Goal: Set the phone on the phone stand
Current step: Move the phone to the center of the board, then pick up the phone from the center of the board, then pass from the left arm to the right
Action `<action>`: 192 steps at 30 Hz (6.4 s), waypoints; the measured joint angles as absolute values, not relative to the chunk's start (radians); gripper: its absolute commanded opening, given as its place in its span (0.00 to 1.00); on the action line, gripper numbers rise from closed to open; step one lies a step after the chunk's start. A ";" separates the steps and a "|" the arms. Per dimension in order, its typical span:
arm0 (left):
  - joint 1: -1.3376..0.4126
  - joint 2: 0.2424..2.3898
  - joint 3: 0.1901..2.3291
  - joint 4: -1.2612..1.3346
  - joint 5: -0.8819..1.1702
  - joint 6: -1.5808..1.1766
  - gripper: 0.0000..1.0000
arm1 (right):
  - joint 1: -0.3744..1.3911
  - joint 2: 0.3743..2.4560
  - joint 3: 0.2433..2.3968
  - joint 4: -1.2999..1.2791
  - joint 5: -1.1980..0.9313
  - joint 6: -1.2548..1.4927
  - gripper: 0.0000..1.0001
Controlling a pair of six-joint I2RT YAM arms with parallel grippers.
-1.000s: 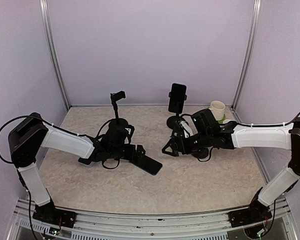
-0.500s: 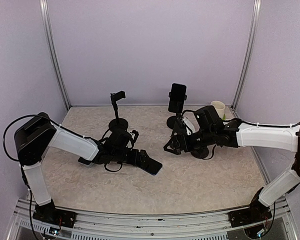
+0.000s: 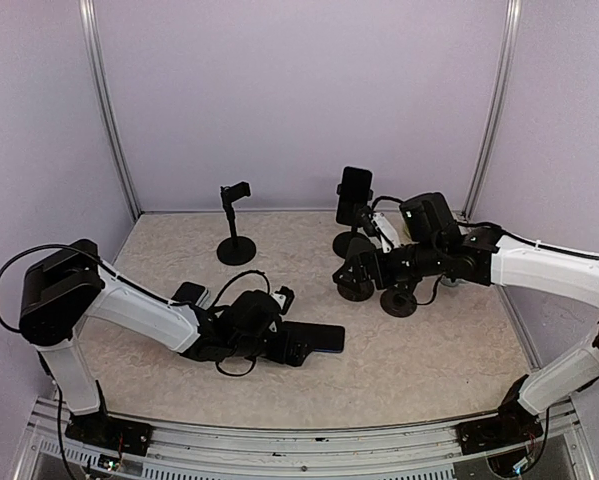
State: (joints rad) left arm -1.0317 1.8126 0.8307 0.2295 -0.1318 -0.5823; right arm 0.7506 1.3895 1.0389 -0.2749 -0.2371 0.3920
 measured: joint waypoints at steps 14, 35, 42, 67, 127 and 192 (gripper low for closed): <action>-1.178 1.839 0.915 0.171 -0.074 -0.472 0.99 | 0.751 1.352 1.056 -0.325 -0.166 0.341 1.00; -1.078 1.920 1.144 0.094 -0.034 0.141 0.99 | 0.751 1.267 1.055 -0.350 -0.144 0.314 1.00; -1.018 1.975 1.185 0.074 0.042 0.222 0.99 | 0.751 1.250 1.055 -0.350 -0.141 0.315 1.00; -1.003 2.134 1.318 -0.005 0.175 0.300 0.91 | 0.751 1.250 1.053 -0.355 -0.142 0.315 1.00; -0.966 2.035 1.148 0.102 0.055 0.152 0.57 | 0.751 1.228 1.036 -0.333 -0.171 0.347 1.00; -1.231 1.705 0.927 0.524 -0.479 0.062 0.60 | 0.823 1.479 0.952 0.039 -0.525 0.637 0.68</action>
